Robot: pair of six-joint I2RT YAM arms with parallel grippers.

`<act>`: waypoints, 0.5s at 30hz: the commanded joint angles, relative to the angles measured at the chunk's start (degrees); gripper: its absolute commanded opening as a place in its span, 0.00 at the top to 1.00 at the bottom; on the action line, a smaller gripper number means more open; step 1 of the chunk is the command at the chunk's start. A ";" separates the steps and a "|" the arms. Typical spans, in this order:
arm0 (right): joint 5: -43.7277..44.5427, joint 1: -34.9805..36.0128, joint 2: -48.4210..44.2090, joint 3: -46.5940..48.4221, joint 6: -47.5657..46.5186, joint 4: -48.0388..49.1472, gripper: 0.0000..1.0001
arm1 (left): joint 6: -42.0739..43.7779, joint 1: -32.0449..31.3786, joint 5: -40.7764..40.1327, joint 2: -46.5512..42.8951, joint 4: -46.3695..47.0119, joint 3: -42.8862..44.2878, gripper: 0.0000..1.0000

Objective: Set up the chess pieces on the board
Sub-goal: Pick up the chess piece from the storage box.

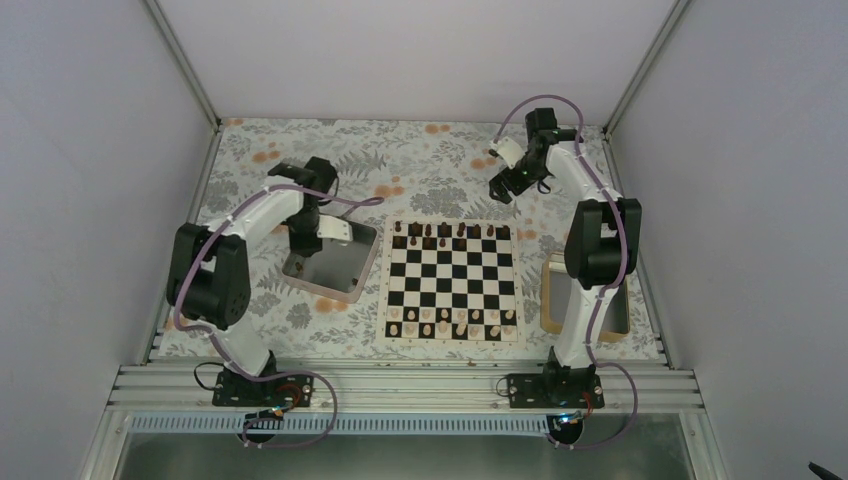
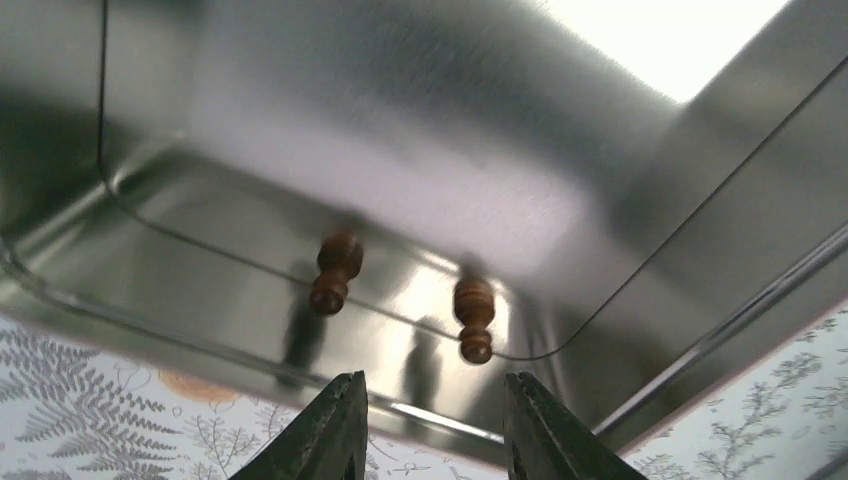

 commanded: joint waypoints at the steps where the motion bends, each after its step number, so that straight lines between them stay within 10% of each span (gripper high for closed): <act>1: -1.39 0.92 0.29 -0.13 -0.82 -0.49 0.00 | 7.18 4.51 2.70 -3.39 6.29 -2.03 0.65; 15: -0.94 0.99 0.29 -0.22 -0.68 -0.49 0.00 | 13.11 7.44 6.46 -1.27 15.83 -5.02 0.65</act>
